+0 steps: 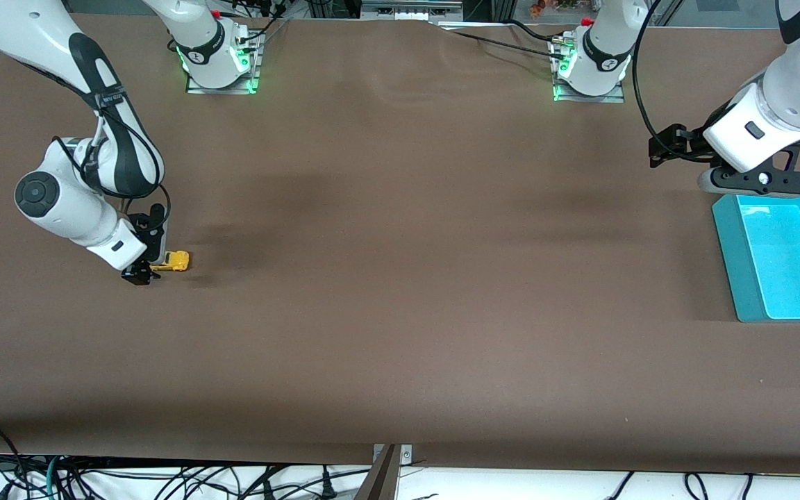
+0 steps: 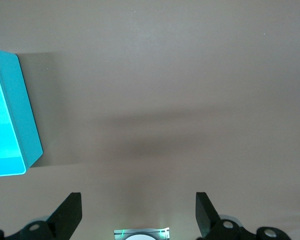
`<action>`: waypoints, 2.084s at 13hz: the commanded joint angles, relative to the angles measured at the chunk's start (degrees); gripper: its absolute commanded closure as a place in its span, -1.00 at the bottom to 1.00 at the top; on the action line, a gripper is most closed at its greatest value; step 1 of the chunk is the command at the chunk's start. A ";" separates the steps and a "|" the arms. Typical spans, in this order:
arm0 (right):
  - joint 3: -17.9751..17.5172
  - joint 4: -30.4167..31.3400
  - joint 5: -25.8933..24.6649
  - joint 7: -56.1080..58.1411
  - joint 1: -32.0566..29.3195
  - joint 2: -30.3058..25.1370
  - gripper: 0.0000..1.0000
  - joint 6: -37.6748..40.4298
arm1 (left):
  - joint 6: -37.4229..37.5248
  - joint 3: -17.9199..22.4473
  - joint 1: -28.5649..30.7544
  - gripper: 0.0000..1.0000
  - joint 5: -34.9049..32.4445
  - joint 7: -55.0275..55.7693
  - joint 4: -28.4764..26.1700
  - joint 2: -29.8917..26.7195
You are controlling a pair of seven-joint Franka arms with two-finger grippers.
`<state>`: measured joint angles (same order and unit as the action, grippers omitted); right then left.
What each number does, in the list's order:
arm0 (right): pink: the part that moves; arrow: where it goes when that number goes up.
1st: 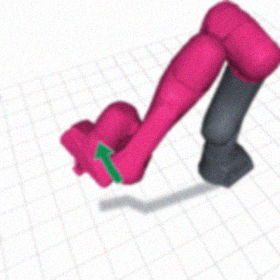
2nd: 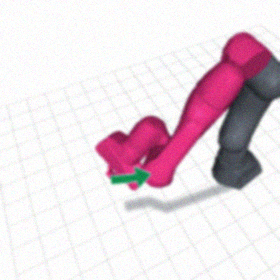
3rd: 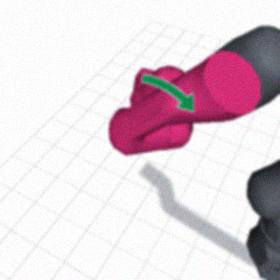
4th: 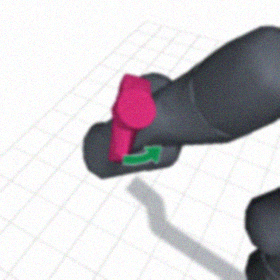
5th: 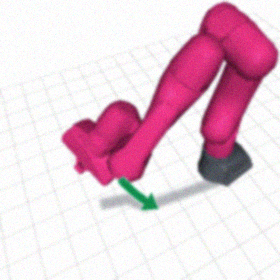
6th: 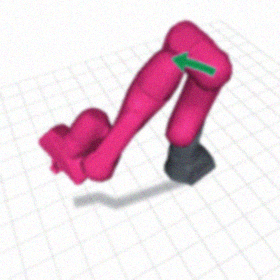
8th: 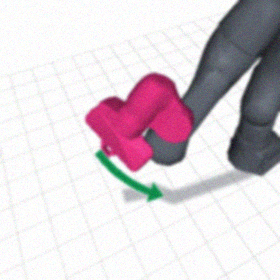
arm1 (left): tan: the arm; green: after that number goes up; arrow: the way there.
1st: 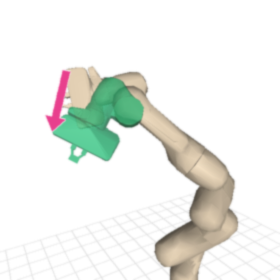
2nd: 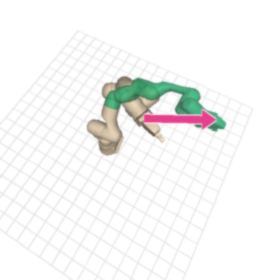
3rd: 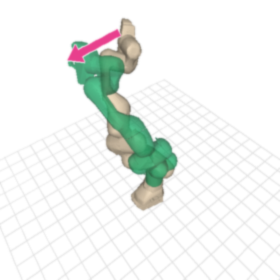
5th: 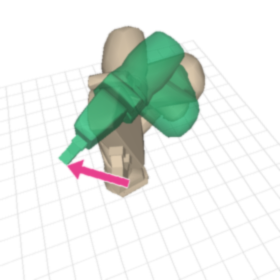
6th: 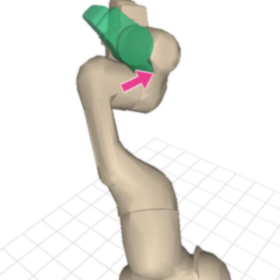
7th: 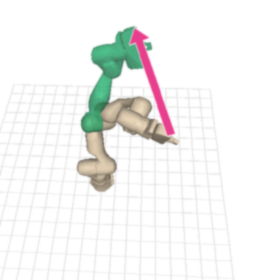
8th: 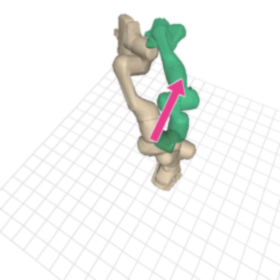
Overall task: Wind and store yellow beetle car
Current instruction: 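Reach the right gripper down to the yellow beetle car and grasp it, then pull the car backward along the table with the right gripper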
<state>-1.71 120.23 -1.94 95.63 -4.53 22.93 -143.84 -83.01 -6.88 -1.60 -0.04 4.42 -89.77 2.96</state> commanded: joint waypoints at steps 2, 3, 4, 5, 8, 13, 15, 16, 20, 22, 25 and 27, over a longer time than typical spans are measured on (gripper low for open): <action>-0.39 -0.18 0.19 1.76 -1.70 1.32 -0.84 -1.09 | 1.44 0.02 0.37 -1.00 0.91 -1.26 2.23 1.08; -0.39 0.00 0.27 1.76 -1.97 1.76 -0.84 -1.35 | 1.44 0.02 0.37 -1.00 0.91 -1.26 2.23 1.08; -0.39 0.52 0.27 1.76 -2.23 1.85 -0.84 -1.79 | 1.44 0.02 0.28 -1.00 0.91 -1.26 2.23 1.08; -0.39 1.23 0.27 1.76 -2.23 1.94 -0.84 -2.57 | 1.36 0.02 0.28 -1.00 0.91 -1.17 2.23 1.08; -0.48 2.90 0.28 1.67 -2.58 2.03 -0.66 -4.77 | 1.44 0.02 0.28 -1.00 0.91 -1.17 2.23 1.08; -0.57 3.25 0.19 1.75 -2.50 2.03 -0.04 -4.96 | 1.44 0.02 0.28 -1.00 0.91 -1.17 2.15 1.08; -0.57 3.25 0.19 1.76 -2.58 2.03 0.15 -4.87 | 1.44 0.02 0.28 -1.00 0.91 -1.26 2.15 1.08; -0.57 3.34 0.19 1.76 -2.50 2.03 0.23 -4.87 | 1.44 0.02 0.28 -1.00 0.91 -1.26 2.15 1.08; -0.57 3.34 0.10 1.84 -2.50 2.55 0.60 -4.96 | 1.44 0.02 0.37 -1.00 0.91 -1.26 2.06 1.08; -0.57 3.34 0.10 1.93 -2.58 2.64 0.62 -5.13 | 1.44 0.02 0.37 -1.00 0.91 -1.26 2.06 1.08; -0.57 3.34 0.10 3.95 -3.90 3.25 0.62 -5.31 | 1.44 0.02 0.28 -1.00 0.91 -1.26 2.15 1.08; -0.57 3.34 0.19 5.88 -5.04 3.34 0.62 -5.31 | 1.44 0.02 0.37 -1.00 0.91 -1.26 2.15 1.08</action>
<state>-1.73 122.53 -1.94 98.44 -7.55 25.46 -147.96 -83.00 -6.88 -1.60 -0.04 4.31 -89.77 2.99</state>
